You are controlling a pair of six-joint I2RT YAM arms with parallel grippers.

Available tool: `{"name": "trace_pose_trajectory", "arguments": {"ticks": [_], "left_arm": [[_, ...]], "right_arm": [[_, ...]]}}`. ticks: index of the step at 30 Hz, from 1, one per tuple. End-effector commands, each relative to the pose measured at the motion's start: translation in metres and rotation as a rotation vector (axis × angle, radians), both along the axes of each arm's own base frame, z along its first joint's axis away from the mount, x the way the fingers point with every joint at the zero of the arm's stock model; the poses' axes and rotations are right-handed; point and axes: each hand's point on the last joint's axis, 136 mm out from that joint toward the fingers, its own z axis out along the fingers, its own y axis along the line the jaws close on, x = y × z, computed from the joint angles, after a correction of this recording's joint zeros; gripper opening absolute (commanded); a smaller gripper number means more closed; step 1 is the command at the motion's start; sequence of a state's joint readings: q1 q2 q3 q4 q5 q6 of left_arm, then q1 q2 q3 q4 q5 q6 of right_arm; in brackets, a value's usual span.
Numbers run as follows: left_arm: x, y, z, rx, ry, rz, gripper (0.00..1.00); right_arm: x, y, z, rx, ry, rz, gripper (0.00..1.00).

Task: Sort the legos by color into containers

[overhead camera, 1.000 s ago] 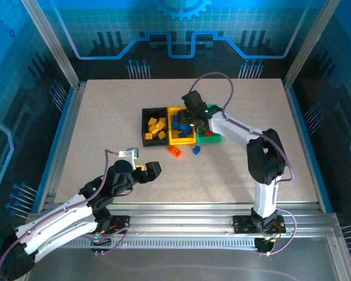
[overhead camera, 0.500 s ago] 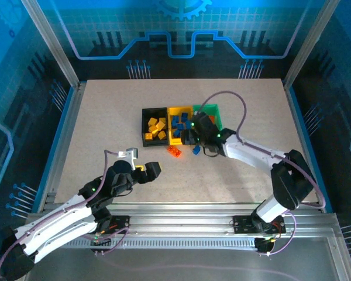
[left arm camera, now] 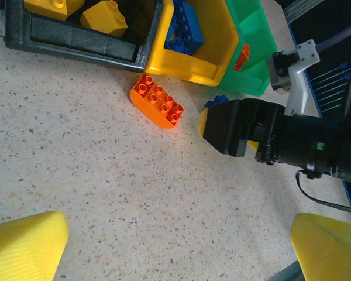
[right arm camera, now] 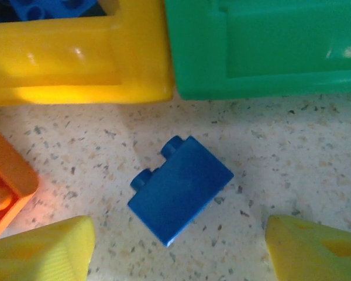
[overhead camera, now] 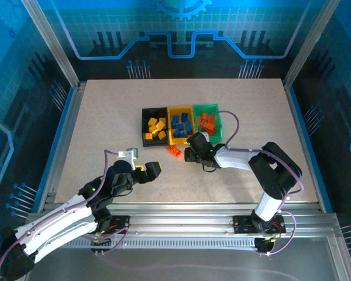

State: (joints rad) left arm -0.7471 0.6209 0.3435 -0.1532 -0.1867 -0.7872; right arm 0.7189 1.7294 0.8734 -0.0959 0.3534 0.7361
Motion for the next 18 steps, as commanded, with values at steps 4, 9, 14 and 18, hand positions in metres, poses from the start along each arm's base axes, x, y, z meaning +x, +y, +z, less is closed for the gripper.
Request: {"name": "trace_pose_trajectory", "arguments": {"ticks": [4, 9, 14, 18], "left_arm": [[0.000, -0.001, -0.005, 0.008, 0.004, -0.006, 0.99], [0.001, -0.003, -0.006, 0.011, 0.011, -0.007, 0.99], [0.002, -0.004, -0.005, 0.010, 0.009, -0.011, 0.99], [0.001, -0.008, -0.005, -0.002, 0.009, -0.026, 0.99]], "right_arm": [[0.029, -0.005, 0.004, -0.022, -0.062, -0.085, 0.63], [0.033, -0.009, 0.001, -0.043, -0.058, -0.086, 0.49], [0.032, -0.009, 0.008, -0.054, -0.076, -0.061, 0.38], [0.022, -0.011, 0.014, -0.054, -0.091, -0.034, 0.34]]}}
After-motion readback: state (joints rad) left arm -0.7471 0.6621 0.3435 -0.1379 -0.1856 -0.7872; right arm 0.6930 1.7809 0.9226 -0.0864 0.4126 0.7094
